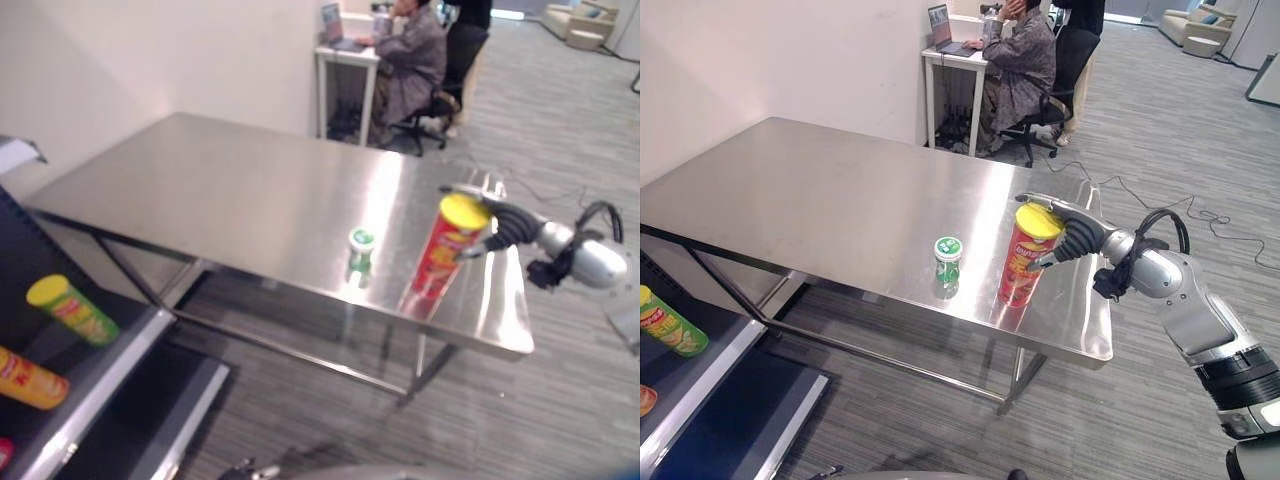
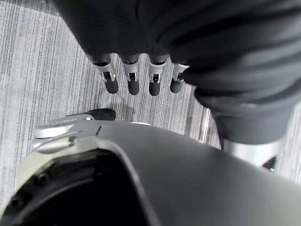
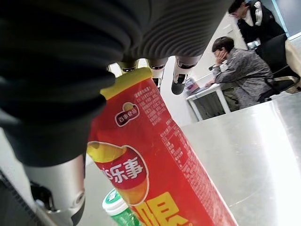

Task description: Put the goods on the table back onto the shelves and tidy them up.

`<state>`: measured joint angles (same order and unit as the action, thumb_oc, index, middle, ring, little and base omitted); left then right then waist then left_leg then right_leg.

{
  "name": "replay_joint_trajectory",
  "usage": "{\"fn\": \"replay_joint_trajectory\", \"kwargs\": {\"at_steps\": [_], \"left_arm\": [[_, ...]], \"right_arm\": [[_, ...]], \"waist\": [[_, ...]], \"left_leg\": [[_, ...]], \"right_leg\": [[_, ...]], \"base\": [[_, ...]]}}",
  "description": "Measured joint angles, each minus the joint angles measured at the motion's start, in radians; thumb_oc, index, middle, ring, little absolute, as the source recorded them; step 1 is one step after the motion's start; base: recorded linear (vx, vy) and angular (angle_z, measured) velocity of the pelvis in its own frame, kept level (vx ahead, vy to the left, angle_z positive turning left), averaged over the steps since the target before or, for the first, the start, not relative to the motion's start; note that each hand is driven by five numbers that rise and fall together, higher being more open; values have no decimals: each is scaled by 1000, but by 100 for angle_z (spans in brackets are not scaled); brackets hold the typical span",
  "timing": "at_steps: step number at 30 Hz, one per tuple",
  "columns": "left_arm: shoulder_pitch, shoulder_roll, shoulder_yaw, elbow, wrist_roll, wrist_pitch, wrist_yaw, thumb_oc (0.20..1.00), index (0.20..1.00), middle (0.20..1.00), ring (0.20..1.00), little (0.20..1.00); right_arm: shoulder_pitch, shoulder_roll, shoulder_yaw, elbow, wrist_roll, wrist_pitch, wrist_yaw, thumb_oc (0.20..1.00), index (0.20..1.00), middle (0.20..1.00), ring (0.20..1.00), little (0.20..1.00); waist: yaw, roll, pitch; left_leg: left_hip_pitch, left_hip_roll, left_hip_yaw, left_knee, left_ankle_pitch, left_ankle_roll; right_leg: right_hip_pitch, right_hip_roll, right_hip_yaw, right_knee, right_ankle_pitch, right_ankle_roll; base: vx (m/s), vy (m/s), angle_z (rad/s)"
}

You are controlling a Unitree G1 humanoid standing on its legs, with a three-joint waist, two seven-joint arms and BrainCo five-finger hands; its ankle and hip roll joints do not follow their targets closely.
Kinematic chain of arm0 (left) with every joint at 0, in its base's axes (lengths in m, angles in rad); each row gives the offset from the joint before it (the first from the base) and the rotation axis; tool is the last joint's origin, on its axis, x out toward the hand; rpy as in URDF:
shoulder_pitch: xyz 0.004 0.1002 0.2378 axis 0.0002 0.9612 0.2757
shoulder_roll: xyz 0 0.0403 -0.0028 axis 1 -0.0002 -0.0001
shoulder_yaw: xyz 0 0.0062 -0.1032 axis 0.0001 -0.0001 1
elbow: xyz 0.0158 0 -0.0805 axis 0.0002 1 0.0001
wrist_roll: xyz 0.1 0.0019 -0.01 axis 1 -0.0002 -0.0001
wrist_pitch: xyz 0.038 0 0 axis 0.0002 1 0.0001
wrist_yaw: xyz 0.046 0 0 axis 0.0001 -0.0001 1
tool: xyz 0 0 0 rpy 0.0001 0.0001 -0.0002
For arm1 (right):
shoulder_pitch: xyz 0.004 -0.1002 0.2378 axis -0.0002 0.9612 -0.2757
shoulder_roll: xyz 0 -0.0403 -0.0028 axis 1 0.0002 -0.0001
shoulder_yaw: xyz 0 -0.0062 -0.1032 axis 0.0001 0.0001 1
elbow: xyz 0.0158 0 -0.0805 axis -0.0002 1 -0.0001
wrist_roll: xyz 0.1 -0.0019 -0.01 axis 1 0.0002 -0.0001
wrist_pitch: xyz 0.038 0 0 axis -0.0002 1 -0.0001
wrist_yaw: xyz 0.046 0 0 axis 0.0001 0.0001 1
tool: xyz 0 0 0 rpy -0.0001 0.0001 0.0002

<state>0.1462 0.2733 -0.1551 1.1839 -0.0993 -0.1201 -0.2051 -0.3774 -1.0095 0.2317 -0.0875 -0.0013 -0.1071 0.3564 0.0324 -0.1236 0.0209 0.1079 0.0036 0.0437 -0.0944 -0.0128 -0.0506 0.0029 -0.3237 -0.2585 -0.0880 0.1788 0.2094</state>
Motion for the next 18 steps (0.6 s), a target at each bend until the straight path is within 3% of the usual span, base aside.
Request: {"fn": "replay_joint_trajectory", "kwargs": {"at_steps": [10, 13, 14, 15, 16, 17, 18], "left_arm": [[-1, 1, -1, -8, 2, -1, -6, 1000, 1000, 1000, 1000, 1000], [0, 0, -1, -7, 2, -1, -7, 1000, 1000, 1000, 1000, 1000], [-1, 1, -1, -7, 2, -1, -10, 1000, 1000, 1000, 1000, 1000], [-1, 1, -1, -7, 2, -1, -12, 1000, 1000, 1000, 1000, 1000], [-1, 1, -2, -7, 2, -1, -14, 1000, 1000, 1000, 1000, 1000], [-1, 1, -1, -7, 2, -1, -16, 1000, 1000, 1000, 1000, 1000], [-1, 2, -2, -7, 2, -1, -17, 1000, 1000, 1000, 1000, 1000]], "right_arm": [[-1, -22, -4, -3, 0, -17, 27, 1000, 1000, 1000, 1000, 1000], [-7, -21, 5, -1, 1, -18, 28, 862, 862, 862, 862, 862], [-17, -21, 10, -1, 1, -18, 29, 727, 727, 727, 727, 727], [-26, -21, 17, 0, 3, -18, 28, 523, 523, 523, 523, 523], [-39, -21, 29, 0, 3, -18, 29, 445, 445, 445, 445, 445], [-44, -21, 37, -1, 3, -19, 29, 200, 200, 200, 200, 200], [-45, -21, 41, 0, 2, -18, 30, 200, 200, 200, 200, 200]], "waist": [[-1, 3, 3], [0, 3, 8], [0, 3, 8], [0, 3, 8], [0, 3, 7], [0, 2, 6], [2, 1, 6]], "left_leg": [[5, 0, 2, 0, 0, 0], [14, 0, 4, 0, -1, 0], [14, 0, 4, 0, -1, 0], [14, 0, 4, 0, -1, 0], [14, 0, 4, 0, -1, 0], [14, 0, 4, 0, -1, 0], [14, 0, 4, 0, -1, 0]], "right_leg": [[3, 1, 1, 0, 0, 0], [10, 0, 1, 0, -2, 1], [10, 0, 1, 0, -2, 1], [11, 0, 1, 0, -2, 1], [11, 0, 1, 0, -2, 2], [11, 0, 1, 0, -2, 2], [12, 0, 1, 0, -2, 2]], "base": [[0, 0, 0], [0, 0, 0], [0, 0, 0], [0, 0, 0], [0, 0, 0], [0, 0, 0], [0, 0, 0]]}}
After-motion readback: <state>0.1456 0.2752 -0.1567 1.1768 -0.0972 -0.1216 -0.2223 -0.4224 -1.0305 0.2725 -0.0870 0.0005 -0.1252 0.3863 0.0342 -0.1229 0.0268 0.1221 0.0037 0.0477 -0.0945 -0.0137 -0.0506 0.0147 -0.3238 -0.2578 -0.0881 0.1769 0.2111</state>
